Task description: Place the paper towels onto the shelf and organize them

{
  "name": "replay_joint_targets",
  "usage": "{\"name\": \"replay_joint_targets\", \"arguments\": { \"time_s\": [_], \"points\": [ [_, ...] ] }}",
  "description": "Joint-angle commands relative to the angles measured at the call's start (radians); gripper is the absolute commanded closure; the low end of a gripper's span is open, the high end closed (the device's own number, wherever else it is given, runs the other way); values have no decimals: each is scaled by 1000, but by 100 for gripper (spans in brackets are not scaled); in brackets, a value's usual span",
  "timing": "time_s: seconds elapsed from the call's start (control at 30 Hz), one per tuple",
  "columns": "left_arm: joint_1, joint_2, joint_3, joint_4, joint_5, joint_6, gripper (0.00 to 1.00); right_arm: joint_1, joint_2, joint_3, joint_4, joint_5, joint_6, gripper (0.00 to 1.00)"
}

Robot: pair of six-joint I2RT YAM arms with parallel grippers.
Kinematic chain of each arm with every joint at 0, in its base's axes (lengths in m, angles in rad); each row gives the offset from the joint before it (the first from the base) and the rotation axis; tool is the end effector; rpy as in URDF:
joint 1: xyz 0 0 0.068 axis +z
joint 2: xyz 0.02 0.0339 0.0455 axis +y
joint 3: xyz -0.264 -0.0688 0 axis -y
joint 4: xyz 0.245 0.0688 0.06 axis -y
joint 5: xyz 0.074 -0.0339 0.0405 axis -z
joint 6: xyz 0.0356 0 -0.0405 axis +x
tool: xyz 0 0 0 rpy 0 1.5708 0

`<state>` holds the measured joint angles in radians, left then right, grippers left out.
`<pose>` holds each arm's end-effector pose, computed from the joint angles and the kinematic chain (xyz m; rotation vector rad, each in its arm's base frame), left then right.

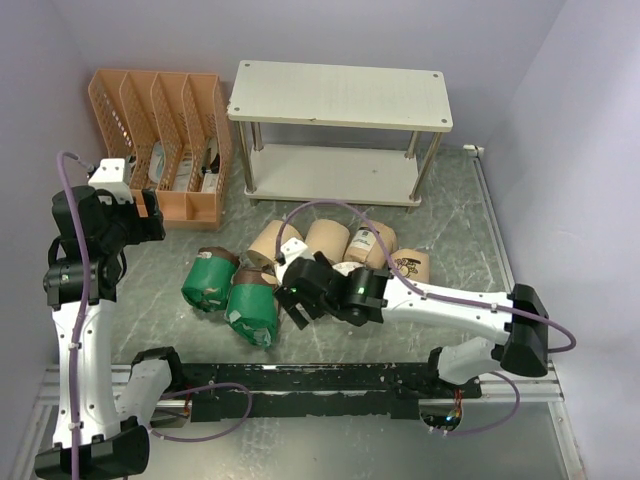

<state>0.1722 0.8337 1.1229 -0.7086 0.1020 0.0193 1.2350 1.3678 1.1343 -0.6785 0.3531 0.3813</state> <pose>0.1585 0.0239 0.3918 -0.0861 1.9861 0.0223 0.1055 0.2648 0.2888 -0.8691 2.2681 0.3004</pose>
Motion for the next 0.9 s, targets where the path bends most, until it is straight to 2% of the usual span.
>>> {"name": "replay_joint_targets", "arguments": {
  "time_s": [0.0, 0.33, 0.87],
  "points": [
    [11, -12, -9, 16, 36, 11, 6, 43, 64, 15, 20, 71, -1, 18],
    [12, -19, -9, 9, 41, 14, 7, 63, 212, 155, -80, 259, -51, 14],
    [11, -22, -18, 15, 33, 18, 6, 55, 345, 223, -10, 268, -192, 12]
  ]
}}
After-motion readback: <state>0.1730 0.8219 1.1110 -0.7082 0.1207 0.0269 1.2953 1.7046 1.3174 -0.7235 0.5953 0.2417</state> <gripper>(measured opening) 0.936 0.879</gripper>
